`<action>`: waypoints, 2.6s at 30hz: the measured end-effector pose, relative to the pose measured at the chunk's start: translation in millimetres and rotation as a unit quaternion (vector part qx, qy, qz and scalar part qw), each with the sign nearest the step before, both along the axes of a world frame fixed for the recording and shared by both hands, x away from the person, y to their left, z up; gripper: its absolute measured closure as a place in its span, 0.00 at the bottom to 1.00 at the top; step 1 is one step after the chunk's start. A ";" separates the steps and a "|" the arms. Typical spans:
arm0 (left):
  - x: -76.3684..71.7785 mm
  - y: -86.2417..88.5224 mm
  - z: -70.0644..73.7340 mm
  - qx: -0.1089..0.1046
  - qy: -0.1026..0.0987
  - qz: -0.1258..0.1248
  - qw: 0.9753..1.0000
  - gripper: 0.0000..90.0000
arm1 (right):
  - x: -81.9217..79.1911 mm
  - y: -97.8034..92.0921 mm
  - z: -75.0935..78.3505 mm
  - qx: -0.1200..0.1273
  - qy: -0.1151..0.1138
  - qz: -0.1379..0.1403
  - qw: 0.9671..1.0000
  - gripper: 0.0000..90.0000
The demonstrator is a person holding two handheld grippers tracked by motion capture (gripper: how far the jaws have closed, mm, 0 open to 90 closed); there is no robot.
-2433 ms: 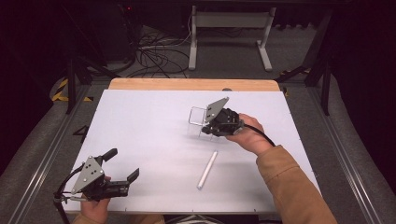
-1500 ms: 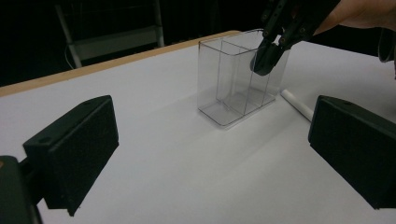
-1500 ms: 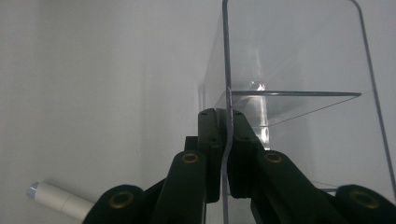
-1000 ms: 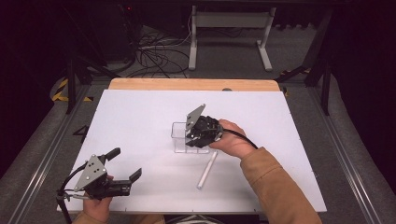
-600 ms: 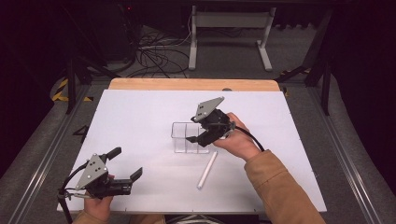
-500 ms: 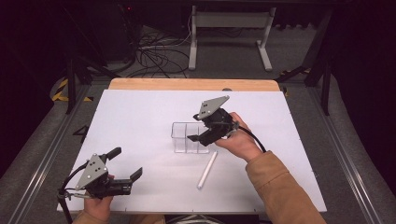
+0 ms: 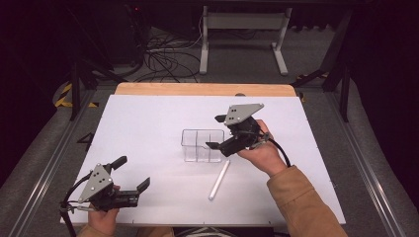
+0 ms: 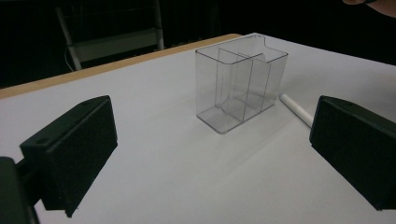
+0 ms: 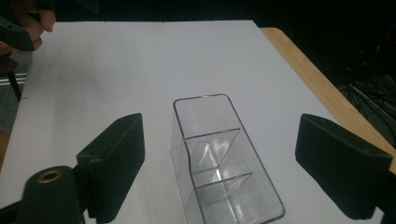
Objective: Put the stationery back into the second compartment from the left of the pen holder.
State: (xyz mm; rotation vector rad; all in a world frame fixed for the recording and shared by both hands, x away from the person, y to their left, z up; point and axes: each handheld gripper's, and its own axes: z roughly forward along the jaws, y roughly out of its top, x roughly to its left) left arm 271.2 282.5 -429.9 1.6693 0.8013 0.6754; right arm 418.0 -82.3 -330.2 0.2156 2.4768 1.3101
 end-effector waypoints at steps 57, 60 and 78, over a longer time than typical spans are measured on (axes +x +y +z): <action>30.6 -83.3 48.0 0.020 0.101 -0.093 0.990 0.04 | -80.6 -145.4 -102.7 0.182 0.028 -0.163 0.969 0.03; 33.8 -91.7 50.7 0.021 0.096 -0.105 0.990 0.04 | -80.7 -147.4 -102.4 0.183 0.024 -0.164 0.969 0.03; 35.2 -123.8 59.7 0.042 0.130 -0.100 0.985 0.10 | -79.3 -145.6 -101.0 0.190 0.025 -0.148 0.970 0.04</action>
